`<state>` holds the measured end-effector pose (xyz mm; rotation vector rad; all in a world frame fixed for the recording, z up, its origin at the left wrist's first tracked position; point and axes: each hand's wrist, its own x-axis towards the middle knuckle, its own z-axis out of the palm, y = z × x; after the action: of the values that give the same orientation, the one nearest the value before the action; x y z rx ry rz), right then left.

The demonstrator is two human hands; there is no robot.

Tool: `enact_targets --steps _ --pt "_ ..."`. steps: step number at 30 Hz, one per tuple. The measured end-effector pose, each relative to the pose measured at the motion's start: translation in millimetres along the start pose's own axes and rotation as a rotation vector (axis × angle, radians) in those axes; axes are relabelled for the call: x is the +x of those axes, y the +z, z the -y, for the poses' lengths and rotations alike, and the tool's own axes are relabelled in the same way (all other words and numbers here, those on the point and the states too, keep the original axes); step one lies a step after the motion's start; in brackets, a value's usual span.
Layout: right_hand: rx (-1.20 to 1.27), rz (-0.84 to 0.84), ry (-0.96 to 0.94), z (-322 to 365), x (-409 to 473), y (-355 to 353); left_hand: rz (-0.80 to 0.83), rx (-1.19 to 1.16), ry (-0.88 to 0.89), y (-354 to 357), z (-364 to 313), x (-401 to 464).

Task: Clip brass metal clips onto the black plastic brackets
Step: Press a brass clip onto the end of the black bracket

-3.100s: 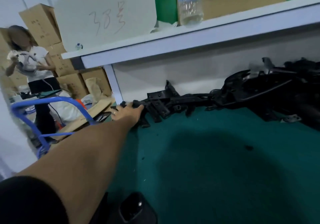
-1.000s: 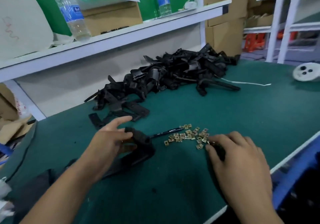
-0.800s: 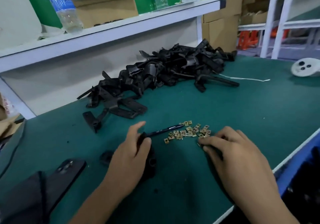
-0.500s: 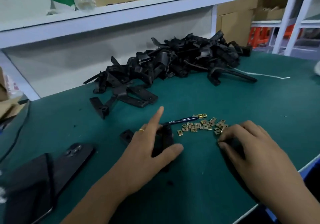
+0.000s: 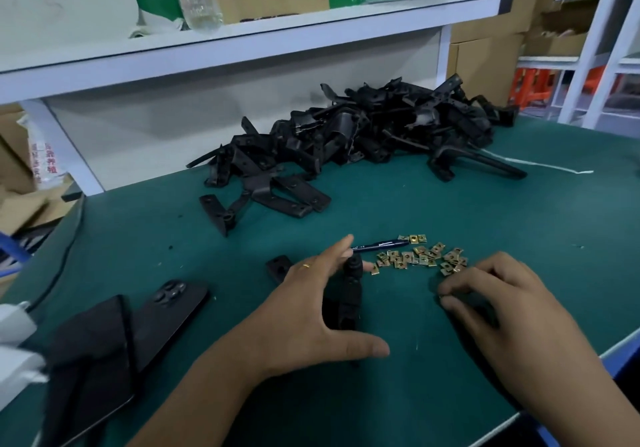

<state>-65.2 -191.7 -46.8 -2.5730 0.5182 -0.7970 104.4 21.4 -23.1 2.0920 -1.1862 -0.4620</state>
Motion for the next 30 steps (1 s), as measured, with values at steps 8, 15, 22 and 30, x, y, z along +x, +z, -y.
enact_targets --steps 8,15,22,30 --pt "0.031 0.033 -0.006 21.7 -4.8 6.5 0.072 0.005 -0.016 -7.2 0.1 -4.7" --pt "0.155 0.048 -0.020 28.9 -7.9 10.5 0.037 0.035 0.012 -9.3 4.2 -3.4" --pt "0.864 -0.107 0.198 48.8 -8.9 12.5 -0.036 0.032 0.038 -2.4 2.7 -2.8" --pt "1.175 -0.078 0.366 73.6 -7.8 24.5 -0.092 0.063 0.096 9.6 -3.1 1.4"
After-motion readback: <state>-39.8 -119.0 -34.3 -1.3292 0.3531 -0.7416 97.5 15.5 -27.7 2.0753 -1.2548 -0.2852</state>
